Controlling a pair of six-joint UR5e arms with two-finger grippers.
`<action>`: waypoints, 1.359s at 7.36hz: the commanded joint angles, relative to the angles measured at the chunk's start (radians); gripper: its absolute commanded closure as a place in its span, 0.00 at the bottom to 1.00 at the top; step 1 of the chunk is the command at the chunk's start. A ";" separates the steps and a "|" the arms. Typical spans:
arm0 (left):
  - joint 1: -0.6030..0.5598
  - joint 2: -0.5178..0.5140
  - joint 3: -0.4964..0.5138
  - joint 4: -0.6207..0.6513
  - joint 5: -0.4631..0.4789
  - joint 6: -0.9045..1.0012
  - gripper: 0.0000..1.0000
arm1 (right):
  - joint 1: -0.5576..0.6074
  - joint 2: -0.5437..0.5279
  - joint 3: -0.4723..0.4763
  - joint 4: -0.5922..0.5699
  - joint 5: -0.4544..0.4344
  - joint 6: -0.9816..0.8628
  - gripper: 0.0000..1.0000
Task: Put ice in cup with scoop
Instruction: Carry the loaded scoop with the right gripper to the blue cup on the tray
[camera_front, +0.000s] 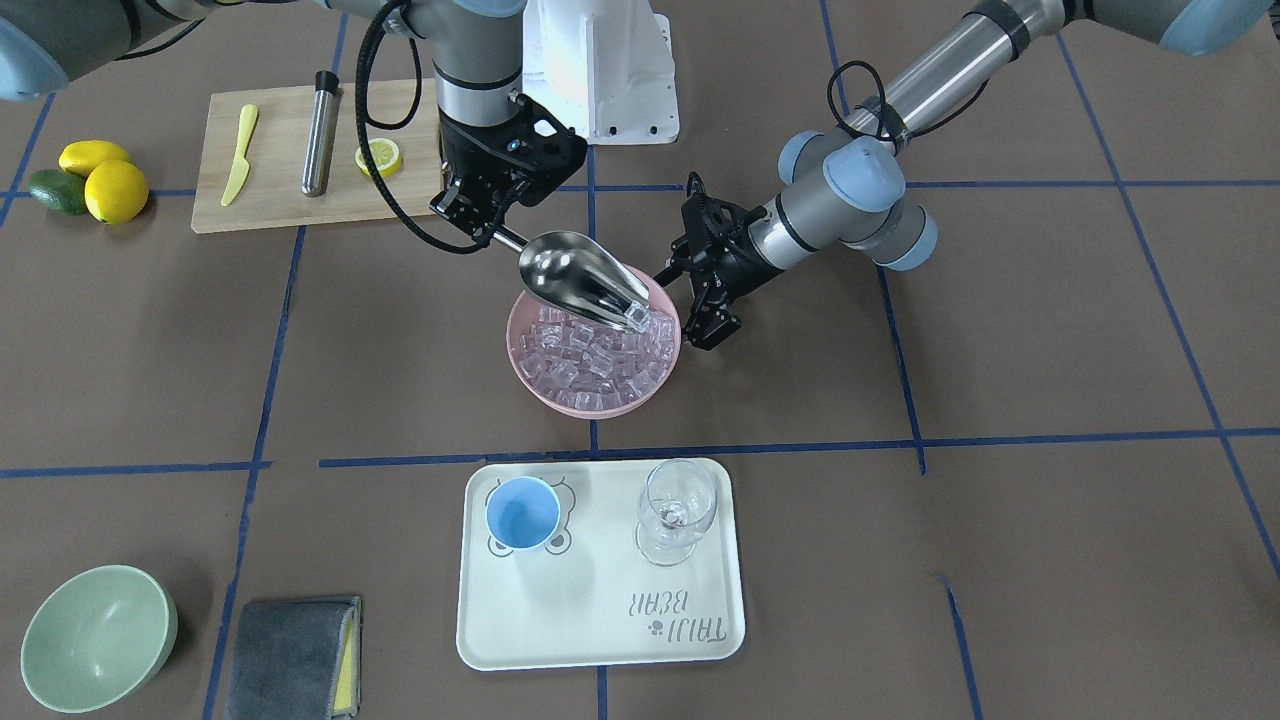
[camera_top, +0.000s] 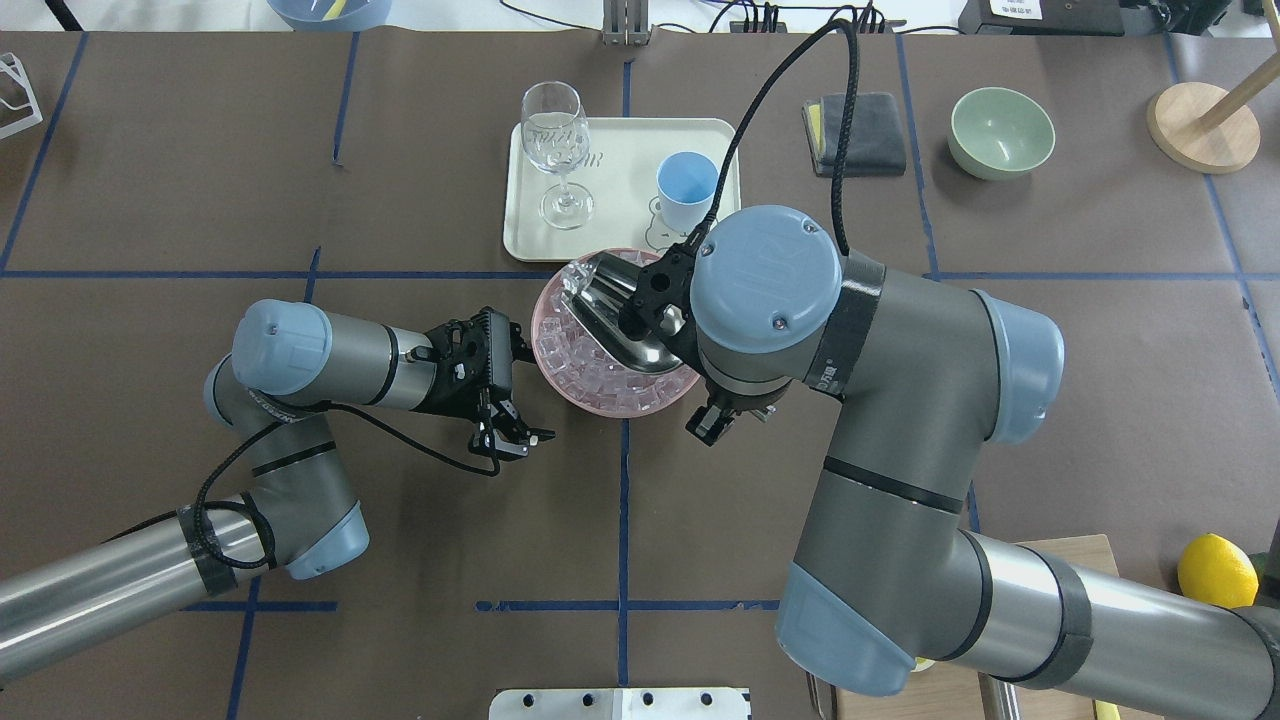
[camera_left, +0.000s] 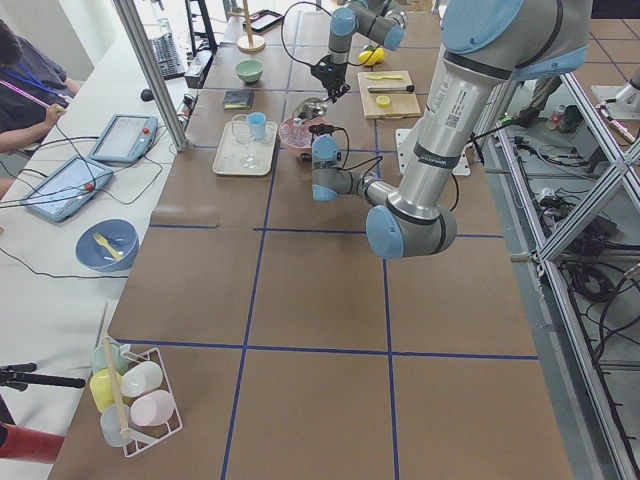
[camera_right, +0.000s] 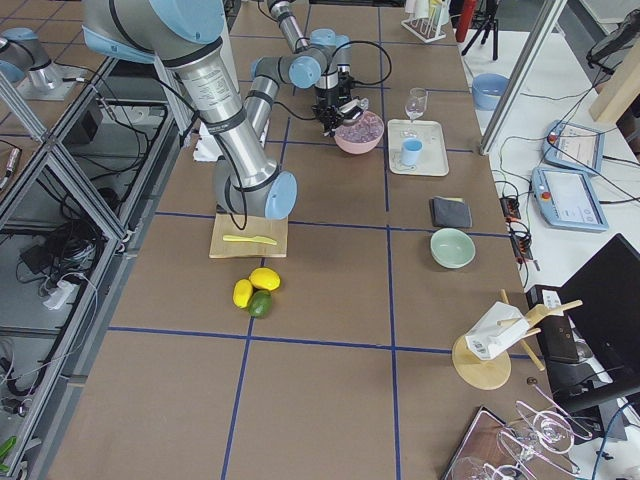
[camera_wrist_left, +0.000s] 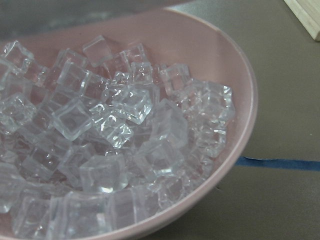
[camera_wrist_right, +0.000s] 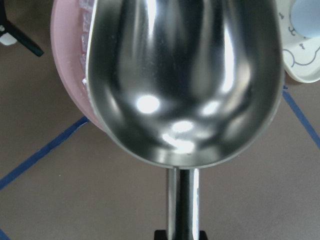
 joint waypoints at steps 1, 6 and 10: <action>0.000 0.000 0.000 0.000 0.000 0.000 0.00 | 0.030 -0.003 0.014 0.037 0.002 0.059 1.00; 0.000 -0.002 -0.001 0.000 0.000 0.000 0.00 | 0.195 0.017 -0.100 -0.002 0.111 -0.003 1.00; 0.000 -0.002 -0.001 0.000 0.000 0.000 0.00 | 0.318 0.172 -0.322 -0.182 0.206 -0.228 1.00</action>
